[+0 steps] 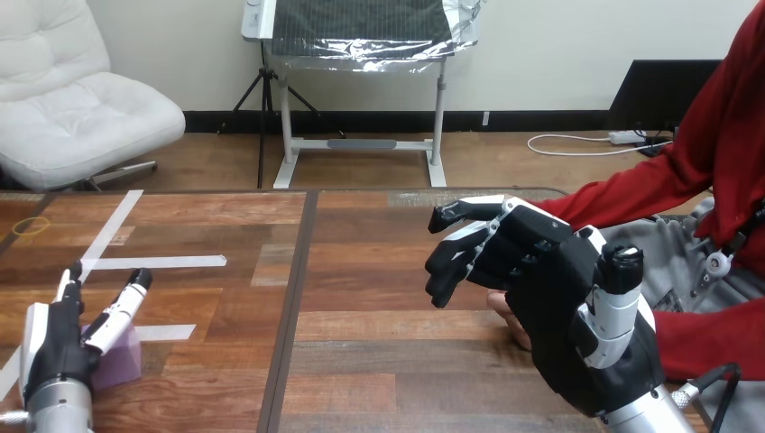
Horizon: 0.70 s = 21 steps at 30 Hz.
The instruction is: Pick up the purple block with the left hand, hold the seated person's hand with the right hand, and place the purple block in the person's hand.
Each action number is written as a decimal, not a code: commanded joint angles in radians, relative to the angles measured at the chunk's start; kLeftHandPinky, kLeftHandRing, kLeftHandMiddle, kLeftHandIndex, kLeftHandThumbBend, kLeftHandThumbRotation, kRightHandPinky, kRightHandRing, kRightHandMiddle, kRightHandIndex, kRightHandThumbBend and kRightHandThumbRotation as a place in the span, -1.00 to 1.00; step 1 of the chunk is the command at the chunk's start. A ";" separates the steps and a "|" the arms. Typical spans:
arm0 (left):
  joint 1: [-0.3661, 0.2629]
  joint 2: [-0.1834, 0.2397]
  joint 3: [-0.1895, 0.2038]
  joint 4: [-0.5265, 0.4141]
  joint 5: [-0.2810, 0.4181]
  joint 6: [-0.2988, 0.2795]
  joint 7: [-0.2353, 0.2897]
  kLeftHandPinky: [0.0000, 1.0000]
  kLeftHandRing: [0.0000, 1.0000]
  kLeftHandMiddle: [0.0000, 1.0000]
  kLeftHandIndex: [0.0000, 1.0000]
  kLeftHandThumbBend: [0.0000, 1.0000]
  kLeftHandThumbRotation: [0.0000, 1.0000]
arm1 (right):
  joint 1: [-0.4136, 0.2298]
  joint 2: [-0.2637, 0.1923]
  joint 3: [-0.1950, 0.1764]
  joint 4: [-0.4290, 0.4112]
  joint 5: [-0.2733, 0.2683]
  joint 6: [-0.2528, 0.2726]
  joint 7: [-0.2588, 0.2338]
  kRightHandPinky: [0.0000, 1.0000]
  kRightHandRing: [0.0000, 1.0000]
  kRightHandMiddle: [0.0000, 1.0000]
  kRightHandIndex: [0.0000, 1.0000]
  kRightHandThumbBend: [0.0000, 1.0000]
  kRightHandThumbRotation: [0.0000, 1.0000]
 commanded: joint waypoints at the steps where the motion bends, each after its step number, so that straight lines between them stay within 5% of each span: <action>1: -0.060 -0.052 -0.035 -0.018 -0.015 0.005 -0.036 0.73 0.90 0.94 0.95 0.28 0.26 | -0.052 0.002 -0.010 -0.035 0.010 -0.007 -0.002 -0.24 -0.06 0.07 0.26 0.84 1.00; 21: -0.064 -0.055 -0.037 -0.035 -0.040 0.008 -0.086 0.84 0.94 0.95 0.94 0.28 0.33 | -0.056 0.007 -0.009 -0.025 0.009 -0.016 0.001 -0.25 -0.07 0.06 0.25 0.84 1.00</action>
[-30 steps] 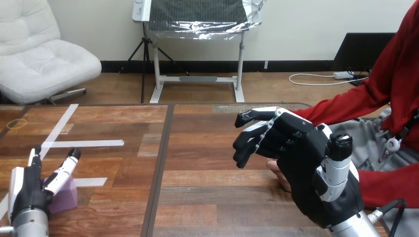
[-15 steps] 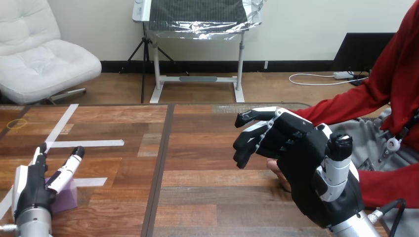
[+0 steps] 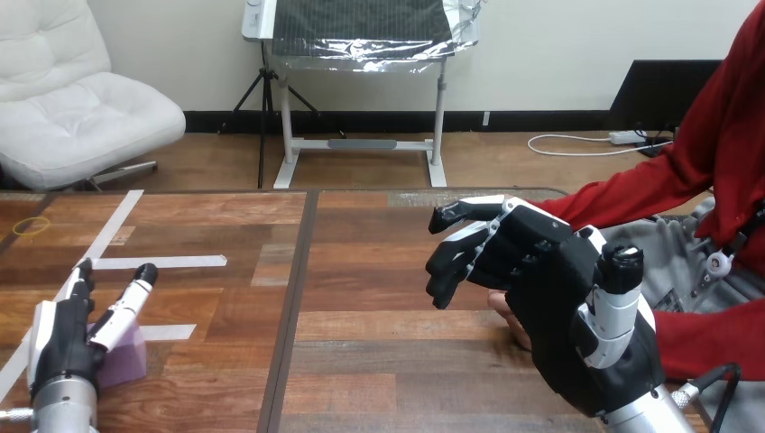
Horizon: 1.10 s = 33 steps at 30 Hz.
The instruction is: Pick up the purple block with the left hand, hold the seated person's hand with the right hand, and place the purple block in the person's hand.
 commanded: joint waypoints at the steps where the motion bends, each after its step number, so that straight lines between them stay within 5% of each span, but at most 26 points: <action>1: -0.059 -0.050 -0.037 -0.031 -0.018 0.003 -0.049 0.84 0.95 0.96 0.94 0.27 0.33 | -0.056 0.007 -0.009 -0.024 0.008 -0.016 0.001 -0.25 -0.07 0.06 0.25 0.84 1.00; 33: -0.069 -0.077 -0.050 -0.043 -0.015 -0.003 -0.094 0.85 0.96 0.96 0.92 0.19 0.36 | -0.061 0.015 -0.005 -0.015 0.004 -0.021 -0.002 -0.27 -0.09 0.04 0.25 0.83 1.00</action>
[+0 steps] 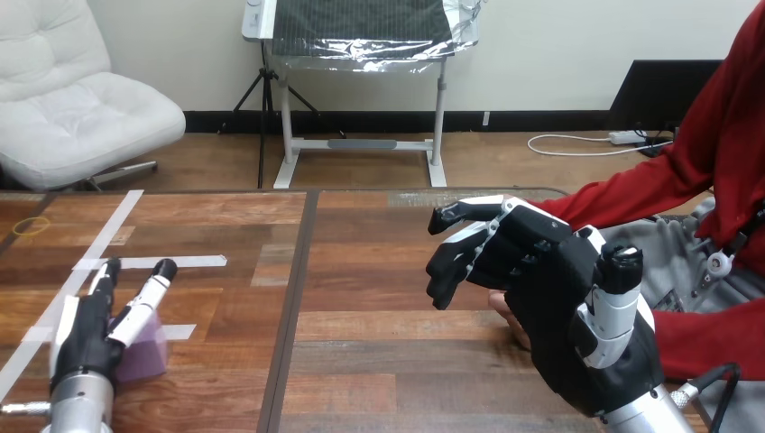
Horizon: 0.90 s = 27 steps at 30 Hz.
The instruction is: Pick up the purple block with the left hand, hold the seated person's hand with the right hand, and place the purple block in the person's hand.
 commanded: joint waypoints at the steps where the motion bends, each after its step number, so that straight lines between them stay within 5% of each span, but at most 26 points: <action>1: -0.063 -0.051 -0.047 -0.027 -0.010 -0.003 -0.040 0.85 0.96 0.96 0.92 0.19 0.36 | -0.060 0.014 -0.006 -0.015 0.005 -0.021 -0.002 -0.27 -0.09 0.04 0.25 0.83 1.00; 27: -0.077 -0.077 -0.063 -0.036 -0.016 0.004 -0.070 0.95 0.99 0.99 0.93 0.22 0.28 | -0.065 0.013 -0.004 -0.010 0.003 -0.020 0.001 -0.27 -0.09 0.05 0.25 0.83 1.00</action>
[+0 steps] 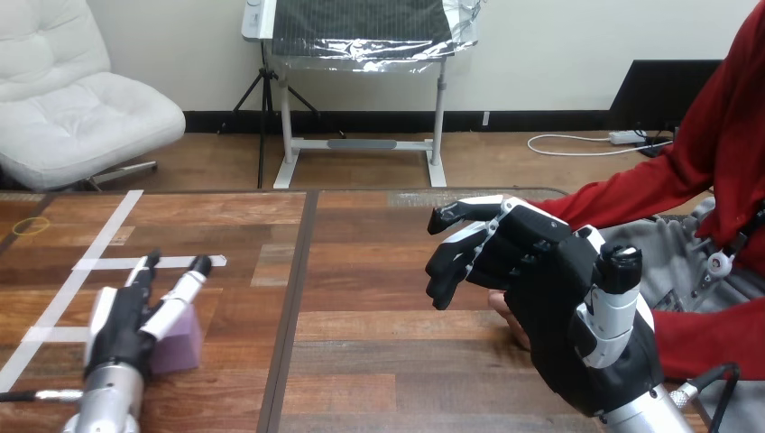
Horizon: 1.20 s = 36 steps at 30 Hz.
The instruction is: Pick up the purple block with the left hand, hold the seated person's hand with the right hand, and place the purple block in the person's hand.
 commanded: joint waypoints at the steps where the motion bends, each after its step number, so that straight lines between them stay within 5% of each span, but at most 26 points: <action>1: -0.054 -0.038 -0.029 -0.030 -0.013 0.001 -0.024 0.97 1.00 0.99 0.93 0.23 0.26 | -0.064 0.011 -0.004 -0.011 0.006 -0.018 0.001 -0.27 -0.08 0.05 0.25 0.83 1.00; 36: -0.063 -0.079 -0.046 -0.079 -0.018 0.042 -0.050 0.98 1.00 1.00 0.95 0.22 0.20 | -0.072 0.011 -0.005 -0.004 0.005 -0.021 0.004 -0.28 -0.09 0.05 0.25 0.82 1.00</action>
